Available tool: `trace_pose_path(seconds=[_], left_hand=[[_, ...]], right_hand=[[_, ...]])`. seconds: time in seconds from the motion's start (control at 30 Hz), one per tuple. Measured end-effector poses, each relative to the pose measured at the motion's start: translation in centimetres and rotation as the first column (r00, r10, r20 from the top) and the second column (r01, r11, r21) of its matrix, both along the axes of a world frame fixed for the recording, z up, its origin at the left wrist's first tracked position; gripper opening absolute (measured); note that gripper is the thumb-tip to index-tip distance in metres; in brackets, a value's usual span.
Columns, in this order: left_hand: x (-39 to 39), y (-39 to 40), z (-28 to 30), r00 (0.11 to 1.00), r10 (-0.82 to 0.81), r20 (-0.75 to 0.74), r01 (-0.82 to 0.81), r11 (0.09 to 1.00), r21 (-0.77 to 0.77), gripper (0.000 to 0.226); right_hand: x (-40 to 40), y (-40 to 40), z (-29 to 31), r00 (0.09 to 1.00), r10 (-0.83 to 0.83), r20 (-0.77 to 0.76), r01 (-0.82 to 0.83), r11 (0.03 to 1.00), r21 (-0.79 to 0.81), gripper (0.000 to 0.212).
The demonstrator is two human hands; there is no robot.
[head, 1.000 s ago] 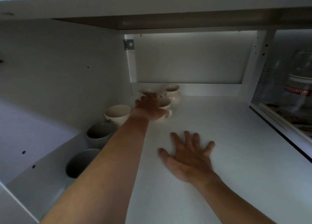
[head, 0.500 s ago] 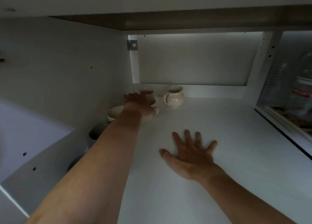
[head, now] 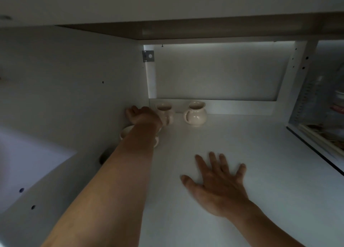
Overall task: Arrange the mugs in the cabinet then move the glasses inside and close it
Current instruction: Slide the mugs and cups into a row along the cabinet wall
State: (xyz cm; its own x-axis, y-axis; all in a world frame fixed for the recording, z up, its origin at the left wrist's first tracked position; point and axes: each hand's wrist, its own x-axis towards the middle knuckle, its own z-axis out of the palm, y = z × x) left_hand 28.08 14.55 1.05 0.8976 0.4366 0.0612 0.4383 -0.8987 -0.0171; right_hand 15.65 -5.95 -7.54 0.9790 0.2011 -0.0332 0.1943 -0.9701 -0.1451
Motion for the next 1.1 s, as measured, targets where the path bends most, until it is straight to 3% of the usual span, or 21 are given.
trace_pose_path(seconds=[0.07, 0.2, 0.37, 0.57, 1.1], left_hand=[[0.3, -0.4, -0.2, 0.997, -0.04, 0.07, 0.043, 0.998, -0.05, 0.059], [0.9, -0.6, -1.0, 0.922, -0.318, 0.223, 0.336, 0.941, -0.048, 0.052], [1.7, -1.6, -1.2, 0.899, -0.389, 0.201, 0.41, 0.909, -0.077, 0.059], [3.7, -2.4, -1.4, 0.949, -0.304, 0.084, 0.293, 0.948, 0.124, 0.054], [7.0, 1.3, -1.2, 0.988, -0.155, 0.018, 0.154, 0.988, 0.026, 0.062]], right_hand=[[0.0, 0.1, 0.0, 1.0, -0.002, 0.003, 0.002, 1.0, 0.0, 0.086], [-0.1, 0.1, 0.0, 1.0, -0.001, 0.007, 0.001, 1.0, -0.004, 0.086], [0.0, 0.1, 0.1, 1.0, -0.009, -0.011, 0.009, 1.0, -0.007, 0.087], [0.0, 0.0, 0.1, 1.0, -0.002, -0.021, 0.002, 1.0, -0.006, 0.087], [-0.1, 0.3, 0.0, 1.0, -0.02, 0.003, 0.02, 1.0, -0.023, 0.086]])
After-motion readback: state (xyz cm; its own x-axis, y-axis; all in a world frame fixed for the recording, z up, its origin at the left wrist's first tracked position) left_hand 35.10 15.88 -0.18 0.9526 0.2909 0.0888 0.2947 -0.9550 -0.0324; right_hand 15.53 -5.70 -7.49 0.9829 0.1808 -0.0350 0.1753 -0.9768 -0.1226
